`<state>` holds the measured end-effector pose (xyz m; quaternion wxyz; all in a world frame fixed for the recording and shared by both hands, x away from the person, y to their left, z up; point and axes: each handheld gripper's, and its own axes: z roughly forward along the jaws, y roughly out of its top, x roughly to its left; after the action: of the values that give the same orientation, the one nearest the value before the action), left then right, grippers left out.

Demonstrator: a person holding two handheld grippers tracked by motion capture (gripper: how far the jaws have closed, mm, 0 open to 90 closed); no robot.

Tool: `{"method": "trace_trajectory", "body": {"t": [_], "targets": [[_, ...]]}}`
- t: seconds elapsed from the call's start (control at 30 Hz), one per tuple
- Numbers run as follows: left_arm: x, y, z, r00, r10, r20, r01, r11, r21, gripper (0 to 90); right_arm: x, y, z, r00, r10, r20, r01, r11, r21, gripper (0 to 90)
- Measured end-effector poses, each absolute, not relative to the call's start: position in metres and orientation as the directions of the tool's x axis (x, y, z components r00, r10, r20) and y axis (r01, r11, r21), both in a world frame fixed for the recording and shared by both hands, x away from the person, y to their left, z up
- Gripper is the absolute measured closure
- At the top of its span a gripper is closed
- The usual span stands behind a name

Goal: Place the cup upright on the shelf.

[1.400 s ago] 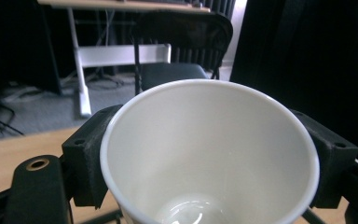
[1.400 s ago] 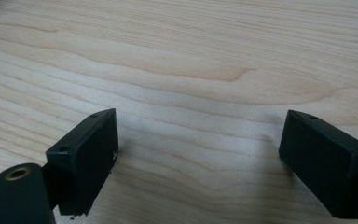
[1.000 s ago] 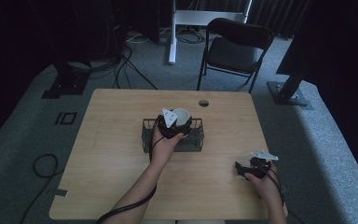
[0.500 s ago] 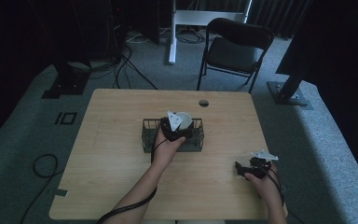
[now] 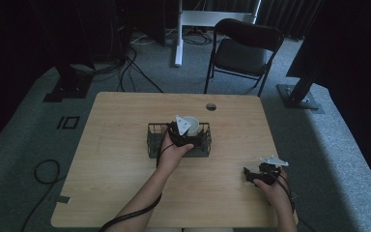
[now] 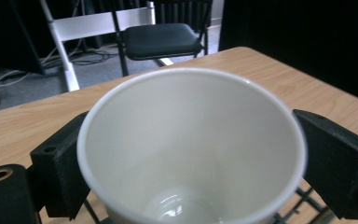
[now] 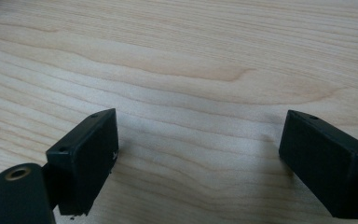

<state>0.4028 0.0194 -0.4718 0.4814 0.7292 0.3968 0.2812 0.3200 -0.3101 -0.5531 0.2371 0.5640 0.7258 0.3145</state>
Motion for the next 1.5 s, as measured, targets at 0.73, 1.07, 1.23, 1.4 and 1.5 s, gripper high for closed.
{"method": "trace_trajectory", "body": {"t": [0.73,1.07,1.23,1.4,1.5], "targets": [[0.387,0.051,-0.461,0.553,0.833,0.014,0.318,-0.226,0.921,5.0,0.32,-0.31,-0.553,-0.252,0.968,0.01,0.669,0.167,0.724,11.4],[0.371,0.06,-0.452,0.593,0.805,0.009,0.312,-0.24,0.919,5.0,0.32,-0.31,-0.553,-0.253,0.967,0.008,0.668,0.169,0.725,11.4],[0.363,0.065,-0.45,0.602,0.798,-0.004,0.313,-0.231,0.921,5.0,0.32,-0.31,-0.553,-0.253,0.967,0.009,0.668,0.168,0.725,11.4],[0.355,0.072,-0.447,0.599,0.8,-0.005,0.306,-0.224,0.925,5.0,0.32,-0.31,-0.553,-0.253,0.968,0.009,0.668,0.168,0.725,11.4],[0.351,0.078,-0.448,0.596,0.803,-0.01,0.308,-0.217,0.926,5.0,0.32,-0.31,-0.553,-0.253,0.967,0.008,0.667,0.169,0.726,11.4]]}}
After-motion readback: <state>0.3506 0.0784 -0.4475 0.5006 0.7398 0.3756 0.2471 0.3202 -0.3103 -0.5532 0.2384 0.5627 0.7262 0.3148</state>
